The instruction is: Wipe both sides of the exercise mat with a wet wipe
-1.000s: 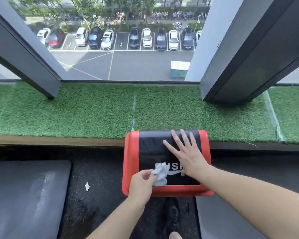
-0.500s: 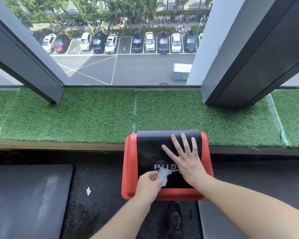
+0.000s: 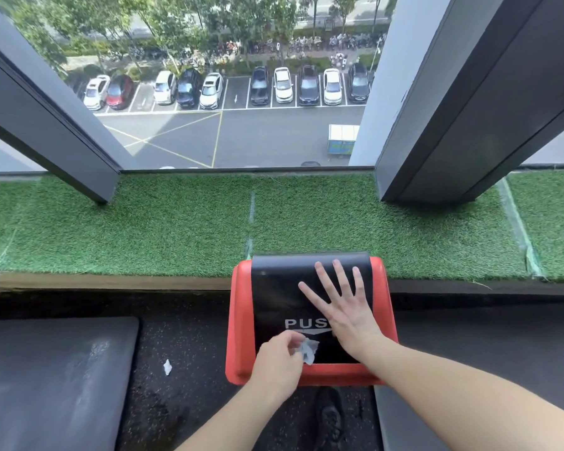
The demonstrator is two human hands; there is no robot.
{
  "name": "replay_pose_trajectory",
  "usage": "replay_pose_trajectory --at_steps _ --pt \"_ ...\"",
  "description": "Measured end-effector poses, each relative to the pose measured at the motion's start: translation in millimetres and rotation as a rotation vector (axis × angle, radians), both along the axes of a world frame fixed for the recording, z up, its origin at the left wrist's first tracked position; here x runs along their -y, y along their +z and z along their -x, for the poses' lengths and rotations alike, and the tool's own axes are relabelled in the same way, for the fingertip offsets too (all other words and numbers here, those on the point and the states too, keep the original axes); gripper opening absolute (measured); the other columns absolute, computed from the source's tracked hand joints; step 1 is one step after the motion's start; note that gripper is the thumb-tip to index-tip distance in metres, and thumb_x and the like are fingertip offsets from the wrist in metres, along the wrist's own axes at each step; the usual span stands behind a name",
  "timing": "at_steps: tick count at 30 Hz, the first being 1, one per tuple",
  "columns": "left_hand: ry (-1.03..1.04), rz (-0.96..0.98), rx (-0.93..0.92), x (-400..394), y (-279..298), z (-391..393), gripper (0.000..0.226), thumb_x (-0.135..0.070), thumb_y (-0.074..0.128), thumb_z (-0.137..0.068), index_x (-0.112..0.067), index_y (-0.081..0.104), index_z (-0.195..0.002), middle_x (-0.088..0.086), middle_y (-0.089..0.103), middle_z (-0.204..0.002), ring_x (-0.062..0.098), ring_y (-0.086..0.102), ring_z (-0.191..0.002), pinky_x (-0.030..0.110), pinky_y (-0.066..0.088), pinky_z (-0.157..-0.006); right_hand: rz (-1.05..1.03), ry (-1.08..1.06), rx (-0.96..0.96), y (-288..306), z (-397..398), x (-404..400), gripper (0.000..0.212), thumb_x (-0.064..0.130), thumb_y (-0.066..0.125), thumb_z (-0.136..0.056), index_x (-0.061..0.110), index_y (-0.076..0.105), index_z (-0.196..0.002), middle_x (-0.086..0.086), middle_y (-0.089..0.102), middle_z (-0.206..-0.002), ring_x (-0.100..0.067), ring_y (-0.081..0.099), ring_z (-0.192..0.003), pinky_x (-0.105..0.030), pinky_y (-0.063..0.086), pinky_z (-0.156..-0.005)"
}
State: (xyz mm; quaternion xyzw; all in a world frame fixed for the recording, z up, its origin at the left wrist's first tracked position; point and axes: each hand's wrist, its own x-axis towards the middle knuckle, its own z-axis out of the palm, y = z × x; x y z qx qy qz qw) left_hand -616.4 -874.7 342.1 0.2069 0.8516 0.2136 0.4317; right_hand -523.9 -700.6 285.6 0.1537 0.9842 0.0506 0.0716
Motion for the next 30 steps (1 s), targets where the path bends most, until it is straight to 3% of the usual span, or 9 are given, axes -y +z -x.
replay_pose_trajectory --at_steps 3,6,11,18,22,25,27,30 --pt "-0.119 0.100 0.051 2.7 -7.9 -5.0 0.038 -0.025 0.051 -0.098 -0.035 0.055 -0.135 -0.012 0.060 -0.133 0.002 0.058 -0.096 0.017 0.047 -0.080 -0.025 -0.023 -0.035 -2.7 4.5 -3.2 0.111 -0.004 0.035 -0.068 0.034 0.008 -0.169 -0.019 -0.005 -0.175 -0.053 -0.004 -0.158 -0.076 0.009 -0.121" --pt "-0.149 0.132 0.016 -2.5 -15.7 -4.7 0.041 -0.025 0.044 -0.098 -0.035 0.052 -0.137 -0.005 0.062 -0.130 0.011 0.060 -0.101 0.027 0.051 -0.092 -0.061 -0.026 -0.086 -9.6 11.1 -7.6 0.121 -0.007 0.052 -0.065 0.035 0.006 -0.169 -0.018 -0.008 -0.175 -0.053 -0.005 -0.158 -0.076 0.002 -0.121" --pt "-0.247 0.261 -0.028 -13.6 -18.7 -5.7 0.055 -0.020 0.038 -0.094 -0.032 0.042 -0.148 0.002 0.051 -0.144 0.027 0.042 -0.131 0.038 0.031 -0.112 -0.081 -0.001 -0.121 -17.5 4.2 -2.6 0.125 -0.005 0.066 -0.065 0.035 0.010 -0.168 -0.017 -0.007 -0.175 -0.051 -0.002 -0.158 -0.075 0.000 -0.122" --pt "-0.102 -0.008 -0.067 -18.2 -2.6 2.3 0.047 -0.019 0.048 -0.095 -0.034 0.051 -0.140 -0.011 0.055 -0.140 0.014 0.046 -0.134 0.039 0.036 -0.114 0.018 -0.025 -0.067 -6.6 -7.3 11.0 0.128 0.000 0.075 -0.059 0.032 0.016 -0.168 -0.019 0.000 -0.175 -0.050 0.001 -0.159 -0.074 0.012 -0.122" --pt "-0.041 -0.106 -0.068 -17.5 17.3 12.6 0.045 -0.022 0.054 -0.096 -0.034 0.053 -0.139 -0.015 0.057 -0.139 0.007 0.049 -0.131 0.037 0.039 -0.114 0.182 -0.083 -0.044 29.1 -2.0 19.9 0.133 0.027 0.090 -0.059 0.030 0.014 -0.169 -0.020 -0.001 -0.175 -0.045 0.001 -0.160 -0.072 0.016 -0.123" --pt "-0.011 -0.168 -0.070 -15.4 43.9 19.5 0.042 -0.022 0.055 -0.096 -0.033 0.055 -0.136 -0.017 0.058 -0.136 0.002 0.053 -0.122 0.029 0.040 -0.110 0.344 -0.112 -0.088 63.4 1.7 27.8 0.130 0.047 0.090 -0.067 0.031 0.011 -0.169 -0.016 0.002 -0.176 -0.038 0.008 -0.162 -0.065 0.019 -0.125" --pt "-0.003 -0.215 -0.084 -14.0 66.3 24.2 0.039 -0.020 0.057 -0.096 -0.032 0.056 -0.134 -0.018 0.060 -0.131 0.001 0.055 -0.114 0.024 0.042 -0.105 0.495 -0.129 -0.155 88.8 2.5 27.4 0.122 0.049 0.086 -0.077 0.032 0.007 -0.169 -0.010 0.002 -0.176 -0.028 0.008 -0.162 -0.054 0.020 -0.128" --pt "0.027 -0.312 -0.115 -10.2 102.0 33.2 0.036 -0.023 0.061 -0.095 -0.033 0.059 -0.130 -0.021 0.062 -0.121 -0.001 0.057 -0.110 0.026 0.044 -0.103 0.831 -0.190 -0.272 140.9 4.0 24.5 0.113 0.039 0.086 -0.083 0.032 0.011 -0.168 0.007 0.011 -0.175 -0.006 0.007 -0.161 -0.034 0.017 -0.130"
